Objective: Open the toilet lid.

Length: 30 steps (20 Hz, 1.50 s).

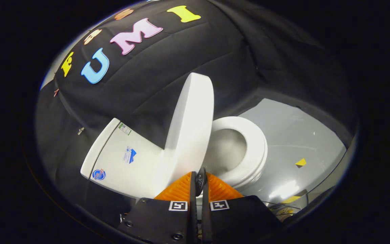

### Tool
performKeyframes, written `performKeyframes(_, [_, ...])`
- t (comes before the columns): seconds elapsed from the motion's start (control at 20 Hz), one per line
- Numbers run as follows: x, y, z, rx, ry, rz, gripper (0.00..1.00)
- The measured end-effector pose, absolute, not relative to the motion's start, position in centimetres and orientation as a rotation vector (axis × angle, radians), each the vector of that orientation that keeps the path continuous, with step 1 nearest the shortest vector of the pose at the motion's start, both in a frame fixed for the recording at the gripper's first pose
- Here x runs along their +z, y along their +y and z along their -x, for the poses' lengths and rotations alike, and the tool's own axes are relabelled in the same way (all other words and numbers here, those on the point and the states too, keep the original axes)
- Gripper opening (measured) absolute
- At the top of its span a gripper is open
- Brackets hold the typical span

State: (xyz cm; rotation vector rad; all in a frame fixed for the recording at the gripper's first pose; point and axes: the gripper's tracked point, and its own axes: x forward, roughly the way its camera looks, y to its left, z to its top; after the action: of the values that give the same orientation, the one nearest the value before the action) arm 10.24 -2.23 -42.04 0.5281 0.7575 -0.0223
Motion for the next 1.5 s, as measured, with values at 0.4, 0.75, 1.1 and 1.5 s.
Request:
performKeyframes(0.4, [-38.3,1.8,-10.7,-0.020,0.713,-0.451,0.07])
performKeyframes(0.75, [-34.8,7.1,-11.1,0.064,0.658,-0.354,0.09])
performKeyframes(1.1, [-32.5,13.1,-11.5,0.155,0.622,-0.279,0.12])
performKeyframes(1.5, [-31.5,19.3,-11.4,0.253,0.601,-0.218,0.13])
